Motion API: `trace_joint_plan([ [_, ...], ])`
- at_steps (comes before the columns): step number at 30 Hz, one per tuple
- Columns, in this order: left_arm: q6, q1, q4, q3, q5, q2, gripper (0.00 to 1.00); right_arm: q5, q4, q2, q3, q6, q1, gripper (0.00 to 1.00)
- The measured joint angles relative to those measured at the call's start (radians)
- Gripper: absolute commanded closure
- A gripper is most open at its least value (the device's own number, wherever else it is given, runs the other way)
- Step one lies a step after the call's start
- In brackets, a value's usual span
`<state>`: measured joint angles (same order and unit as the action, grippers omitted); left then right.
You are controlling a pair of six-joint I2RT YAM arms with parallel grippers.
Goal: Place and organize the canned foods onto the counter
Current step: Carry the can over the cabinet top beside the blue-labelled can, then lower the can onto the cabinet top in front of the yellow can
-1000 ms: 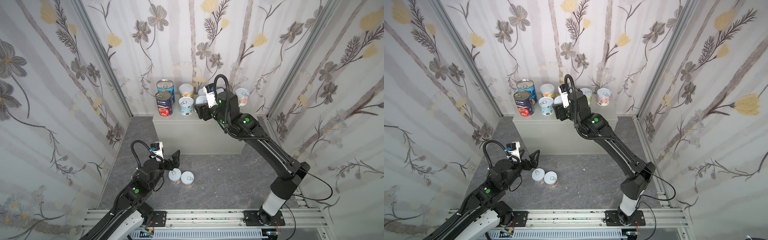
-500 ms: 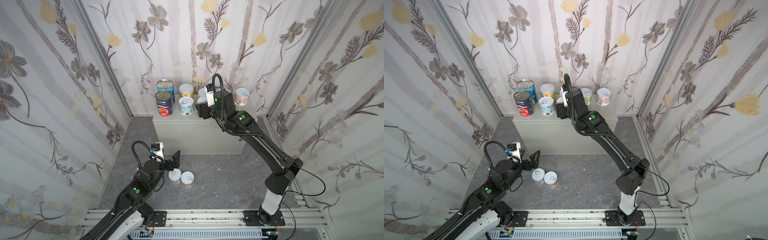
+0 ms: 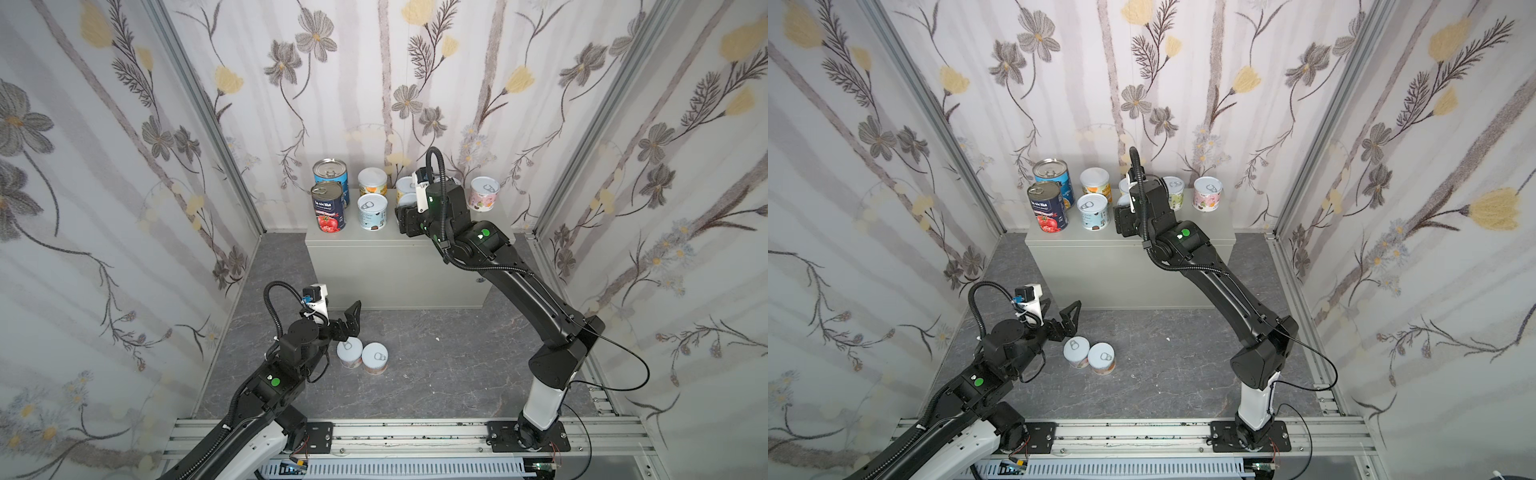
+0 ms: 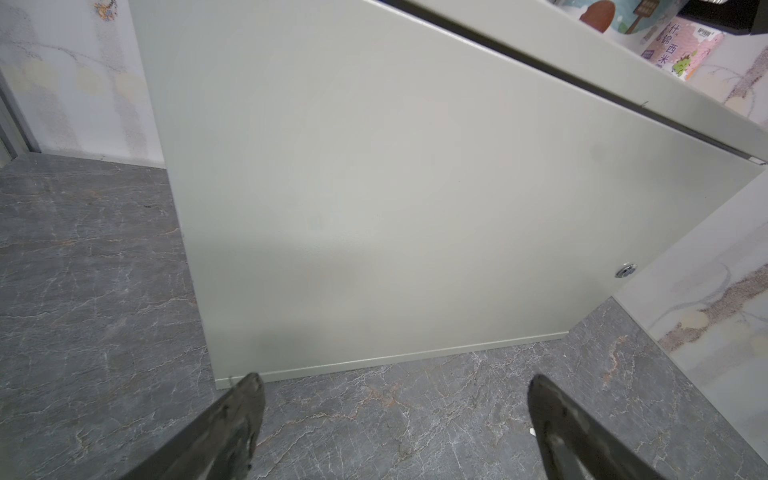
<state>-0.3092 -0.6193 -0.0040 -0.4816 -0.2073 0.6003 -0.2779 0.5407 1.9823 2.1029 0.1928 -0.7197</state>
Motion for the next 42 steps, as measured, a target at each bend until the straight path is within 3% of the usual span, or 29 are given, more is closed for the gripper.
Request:
trace_joint_plan([
  [24, -0.001, 0.0, 0.0, 0.0, -0.005, 0.004, 0.0, 0.006, 0.003, -0.001, 0.001, -0.012, 0.001, 0.14],
  [42, 0.0, 0.0, -0.001, -0.039, 0.003, 0.07, 0.0, 0.044, 0.0, -0.029, 0.0, -0.01, 0.001, 0.09],
])
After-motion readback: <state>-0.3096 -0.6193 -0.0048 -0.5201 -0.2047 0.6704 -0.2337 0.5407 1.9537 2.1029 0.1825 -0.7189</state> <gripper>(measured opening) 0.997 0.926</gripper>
